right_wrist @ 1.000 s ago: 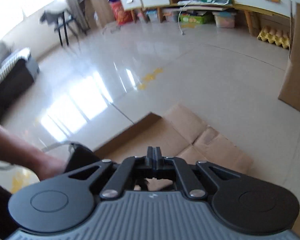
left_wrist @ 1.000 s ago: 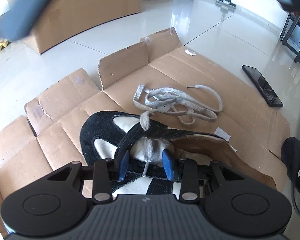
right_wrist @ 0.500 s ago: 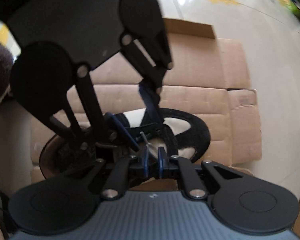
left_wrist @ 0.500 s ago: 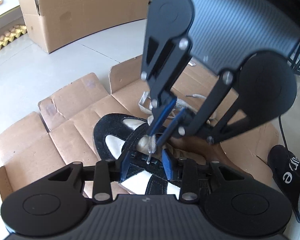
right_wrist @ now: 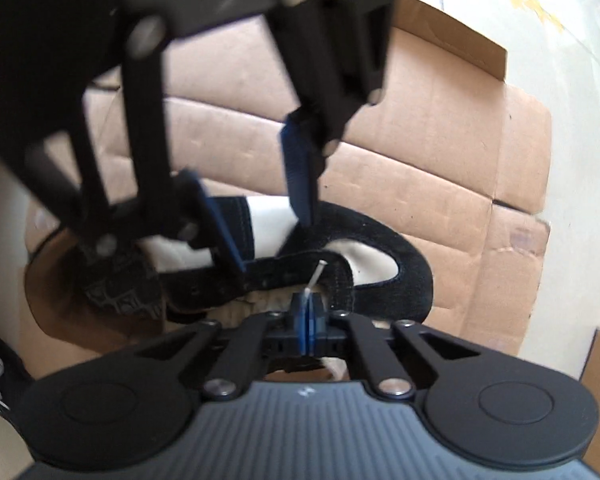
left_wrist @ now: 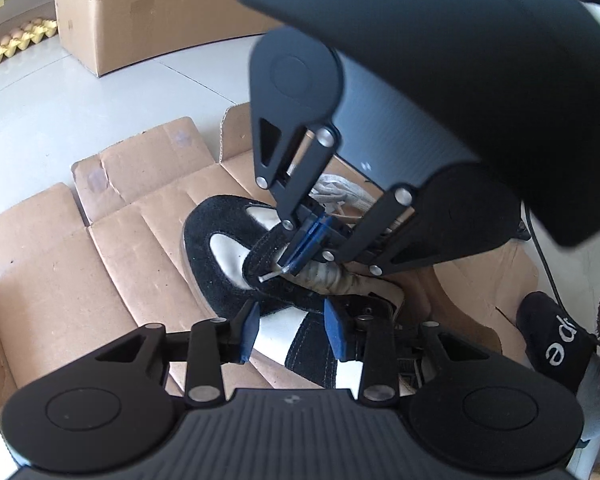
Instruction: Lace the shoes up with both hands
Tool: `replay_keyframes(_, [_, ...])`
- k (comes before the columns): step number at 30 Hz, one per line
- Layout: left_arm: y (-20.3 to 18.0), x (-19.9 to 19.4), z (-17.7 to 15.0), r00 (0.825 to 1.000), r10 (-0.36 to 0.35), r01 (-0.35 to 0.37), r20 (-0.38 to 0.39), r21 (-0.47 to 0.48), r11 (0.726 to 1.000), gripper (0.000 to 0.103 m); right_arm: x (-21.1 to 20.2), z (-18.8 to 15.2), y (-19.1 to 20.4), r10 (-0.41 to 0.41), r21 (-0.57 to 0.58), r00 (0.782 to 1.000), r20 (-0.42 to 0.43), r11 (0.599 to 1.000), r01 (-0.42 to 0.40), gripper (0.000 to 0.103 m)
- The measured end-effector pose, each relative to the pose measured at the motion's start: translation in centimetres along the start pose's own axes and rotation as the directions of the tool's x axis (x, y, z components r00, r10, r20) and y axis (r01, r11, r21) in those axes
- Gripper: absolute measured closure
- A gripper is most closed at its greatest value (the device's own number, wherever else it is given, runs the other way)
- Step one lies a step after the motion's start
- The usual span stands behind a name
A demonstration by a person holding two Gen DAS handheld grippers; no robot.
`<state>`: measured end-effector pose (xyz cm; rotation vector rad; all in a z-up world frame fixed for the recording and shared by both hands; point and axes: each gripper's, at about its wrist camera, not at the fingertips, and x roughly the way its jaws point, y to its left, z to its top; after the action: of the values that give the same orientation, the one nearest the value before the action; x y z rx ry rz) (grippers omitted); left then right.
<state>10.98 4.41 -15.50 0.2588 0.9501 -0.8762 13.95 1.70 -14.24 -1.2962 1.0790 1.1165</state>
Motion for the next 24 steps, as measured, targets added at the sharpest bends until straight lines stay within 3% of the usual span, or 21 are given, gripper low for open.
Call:
replay_keyframes(4, [0.2, 0.7, -0.3, 1.0, -0.014, 0.014, 0.009, -0.005, 1.0, 0.066, -1.7, -0.6, -2.5, 0.071, 0.175, 0.996, 0.062, 0.981, -0.08, 0.103])
replay_keyframes(10, [-0.7, 1.8, -0.3, 1.0, -0.02, 0.019, 0.023, 0.023, 1.0, 0.065, -2.5, -1.7, -4.7, 0.164, 0.355, 0.977, 0.139, 0.912, -0.204, 0.102])
replay_keyframes(24, [-1.8, 2.5, -0.6, 0.999, 0.022, -0.024, 0.034, 0.055, 0.998, 0.065, -6.4, 0.3, -6.7, 0.194, 0.391, 0.956, 0.218, 0.88, -0.268, 0.102])
